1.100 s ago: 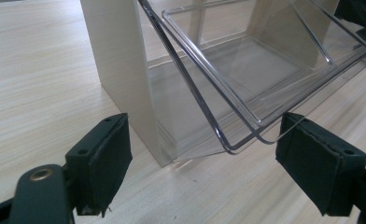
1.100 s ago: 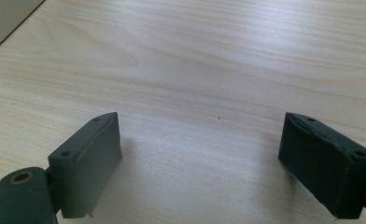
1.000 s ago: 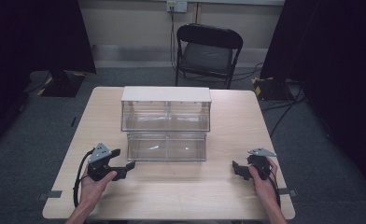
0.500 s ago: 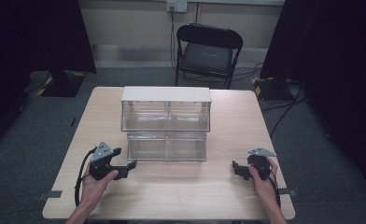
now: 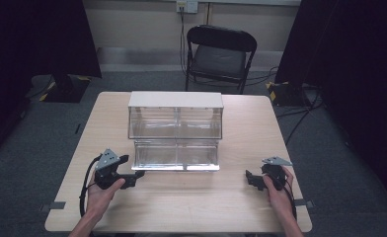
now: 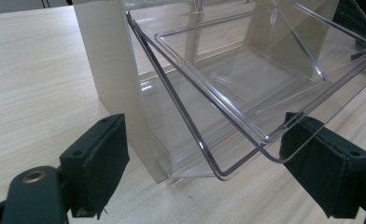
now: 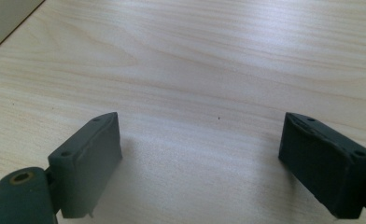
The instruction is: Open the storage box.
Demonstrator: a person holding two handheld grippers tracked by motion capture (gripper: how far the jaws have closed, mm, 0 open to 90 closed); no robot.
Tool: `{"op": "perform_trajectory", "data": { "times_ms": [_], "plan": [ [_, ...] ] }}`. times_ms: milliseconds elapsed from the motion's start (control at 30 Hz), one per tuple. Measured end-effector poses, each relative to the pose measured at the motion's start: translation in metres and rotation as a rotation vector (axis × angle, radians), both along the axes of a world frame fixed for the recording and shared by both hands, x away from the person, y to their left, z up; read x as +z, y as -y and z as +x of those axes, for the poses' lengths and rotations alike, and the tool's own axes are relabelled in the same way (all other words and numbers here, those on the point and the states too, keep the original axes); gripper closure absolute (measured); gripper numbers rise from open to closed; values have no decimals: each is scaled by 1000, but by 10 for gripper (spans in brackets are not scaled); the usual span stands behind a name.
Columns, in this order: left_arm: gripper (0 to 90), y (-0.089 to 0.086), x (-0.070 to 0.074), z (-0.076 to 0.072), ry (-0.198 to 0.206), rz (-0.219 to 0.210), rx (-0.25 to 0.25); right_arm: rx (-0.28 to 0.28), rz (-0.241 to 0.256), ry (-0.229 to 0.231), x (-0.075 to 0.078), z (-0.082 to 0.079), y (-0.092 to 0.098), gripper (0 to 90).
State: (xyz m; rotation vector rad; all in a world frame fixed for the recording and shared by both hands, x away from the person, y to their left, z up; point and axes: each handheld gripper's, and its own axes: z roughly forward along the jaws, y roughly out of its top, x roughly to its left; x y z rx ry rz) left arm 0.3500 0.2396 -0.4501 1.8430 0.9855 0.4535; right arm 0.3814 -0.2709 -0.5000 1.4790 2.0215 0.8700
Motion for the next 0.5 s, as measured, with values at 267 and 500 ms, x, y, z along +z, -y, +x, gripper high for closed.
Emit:
{"op": "perform_trajectory", "data": {
  "times_ms": [267, 500],
  "plan": [
    [155, 0, 4, 0, 4, 3, -3, 0, 0, 0, 0, 0, 0, 122],
    [156, 2, 6, 1, 9, 8, -21, 0, 0, 0, 0, 0, 0, 122]
  ]
}}
